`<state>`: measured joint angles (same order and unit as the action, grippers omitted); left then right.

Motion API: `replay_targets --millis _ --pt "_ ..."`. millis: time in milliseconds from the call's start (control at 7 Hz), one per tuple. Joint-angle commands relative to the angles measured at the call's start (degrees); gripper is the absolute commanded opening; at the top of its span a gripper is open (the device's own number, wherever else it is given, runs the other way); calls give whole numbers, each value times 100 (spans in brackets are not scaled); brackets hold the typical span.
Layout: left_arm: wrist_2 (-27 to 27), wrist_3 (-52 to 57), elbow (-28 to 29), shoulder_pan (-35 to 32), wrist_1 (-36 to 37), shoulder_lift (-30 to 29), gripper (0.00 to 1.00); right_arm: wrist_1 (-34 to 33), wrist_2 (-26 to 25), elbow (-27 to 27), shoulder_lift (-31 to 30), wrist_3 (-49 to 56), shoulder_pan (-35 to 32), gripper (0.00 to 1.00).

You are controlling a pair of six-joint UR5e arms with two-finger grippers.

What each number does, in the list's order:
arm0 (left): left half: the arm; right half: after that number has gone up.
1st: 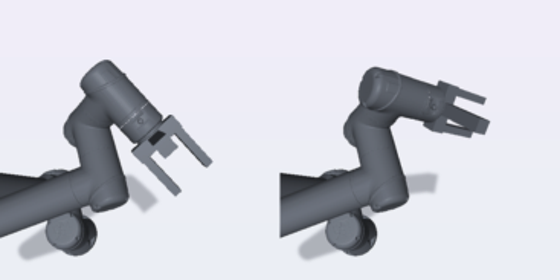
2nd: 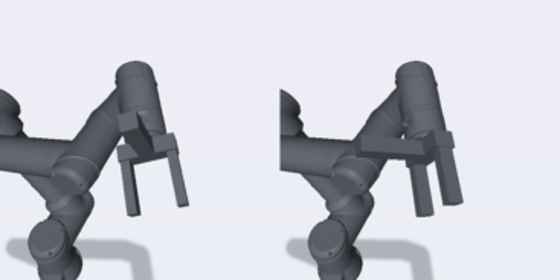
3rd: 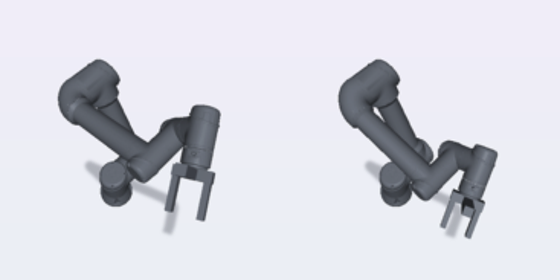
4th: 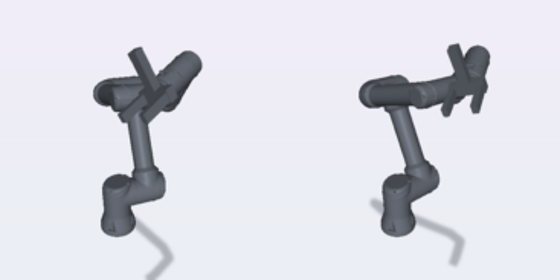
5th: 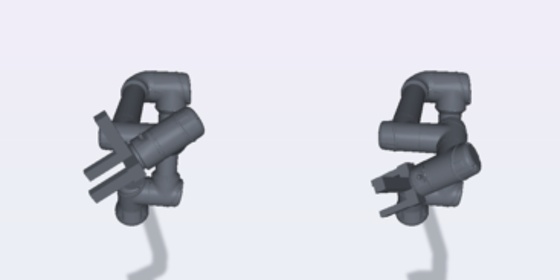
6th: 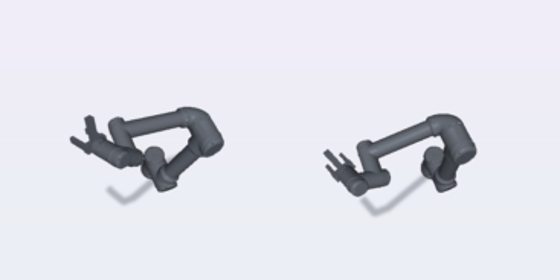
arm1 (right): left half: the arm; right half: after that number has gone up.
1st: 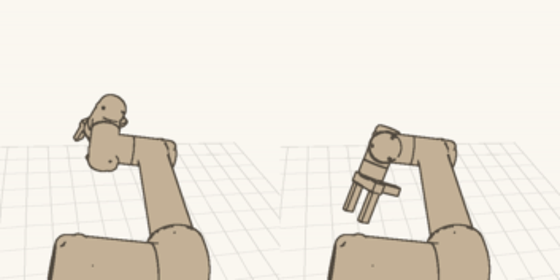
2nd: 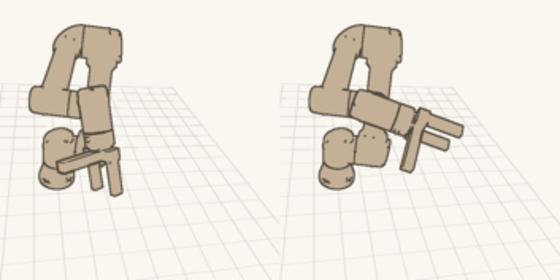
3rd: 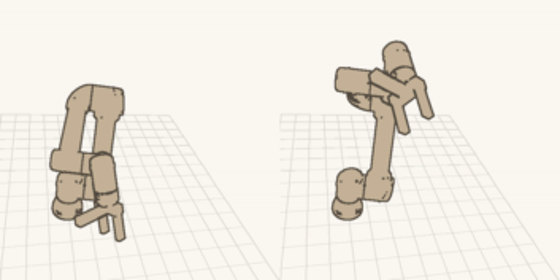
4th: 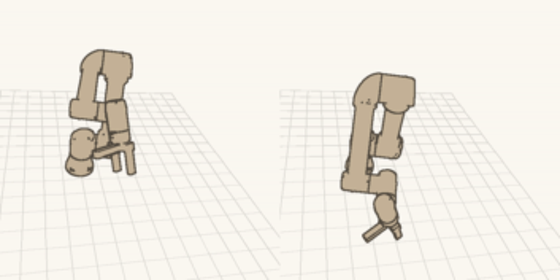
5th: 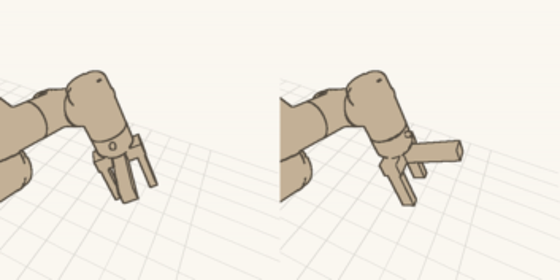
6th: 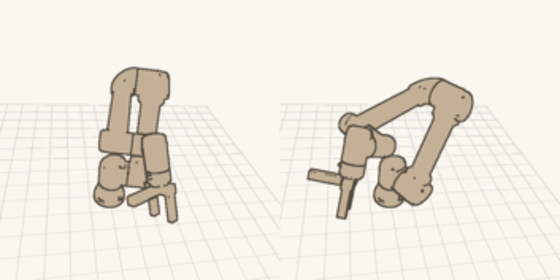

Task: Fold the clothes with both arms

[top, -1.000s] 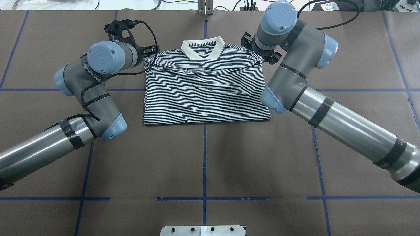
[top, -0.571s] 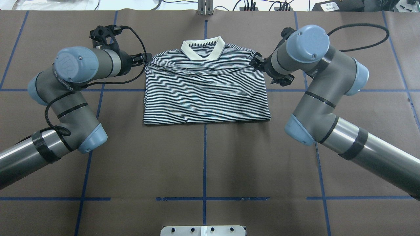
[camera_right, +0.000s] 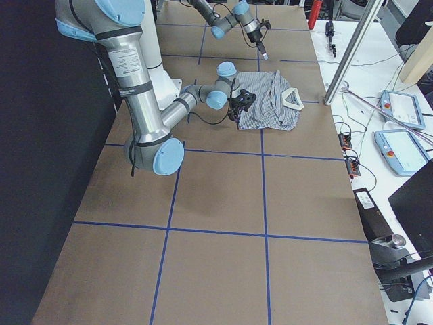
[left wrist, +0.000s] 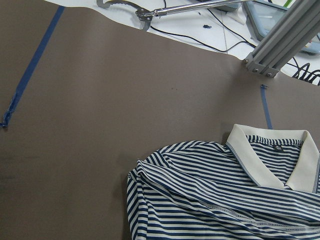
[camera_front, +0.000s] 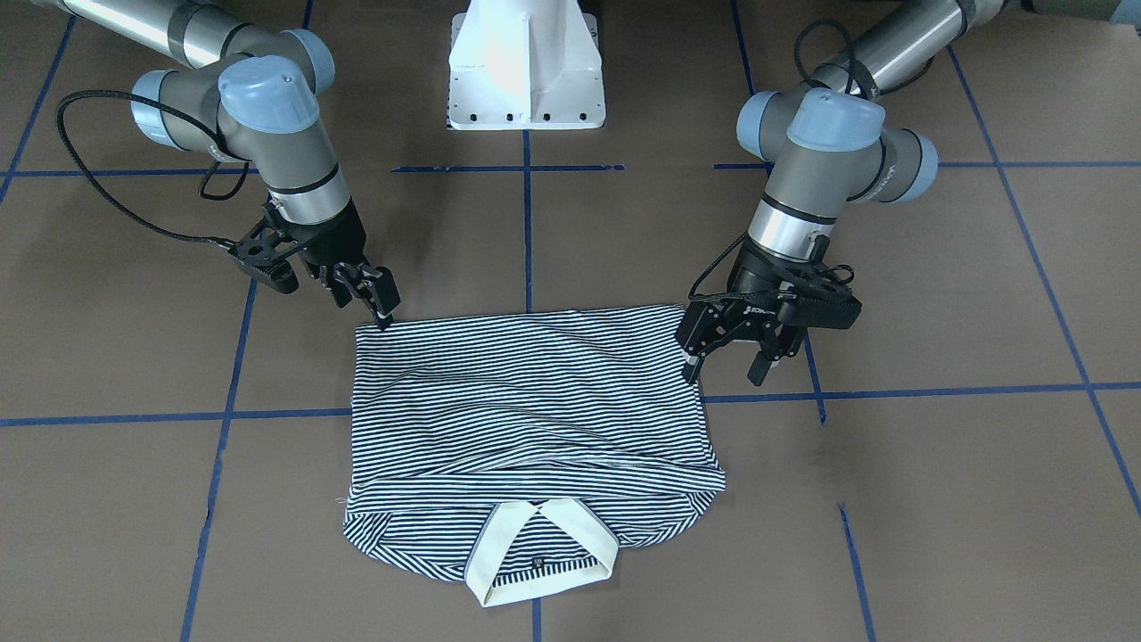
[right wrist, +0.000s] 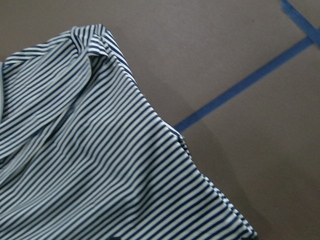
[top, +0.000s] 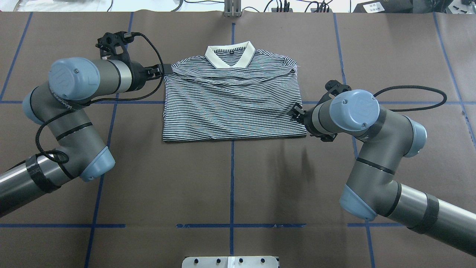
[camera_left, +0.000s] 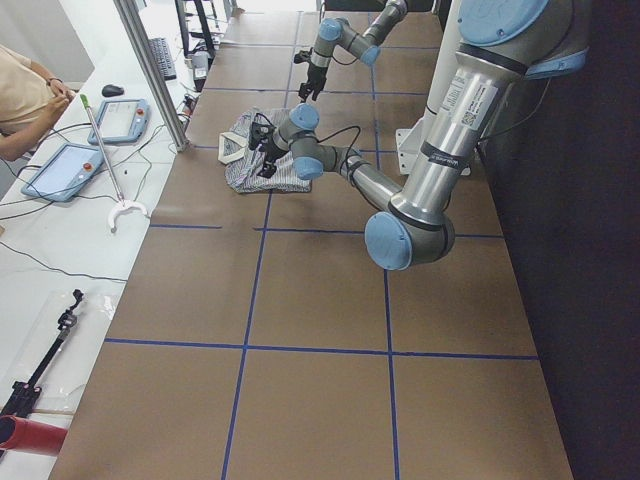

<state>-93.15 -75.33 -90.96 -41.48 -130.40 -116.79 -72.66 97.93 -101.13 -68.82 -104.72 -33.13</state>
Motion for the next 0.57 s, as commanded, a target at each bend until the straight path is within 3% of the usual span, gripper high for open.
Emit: replay_targets --millis 0,429 --pt "-1 1 -35 17 -3 -2 100 6 -55 136 -62 -40 70 75" --pt "8 -8 -9 17 6 -2 100 50 -55 366 17 -48 88 65"
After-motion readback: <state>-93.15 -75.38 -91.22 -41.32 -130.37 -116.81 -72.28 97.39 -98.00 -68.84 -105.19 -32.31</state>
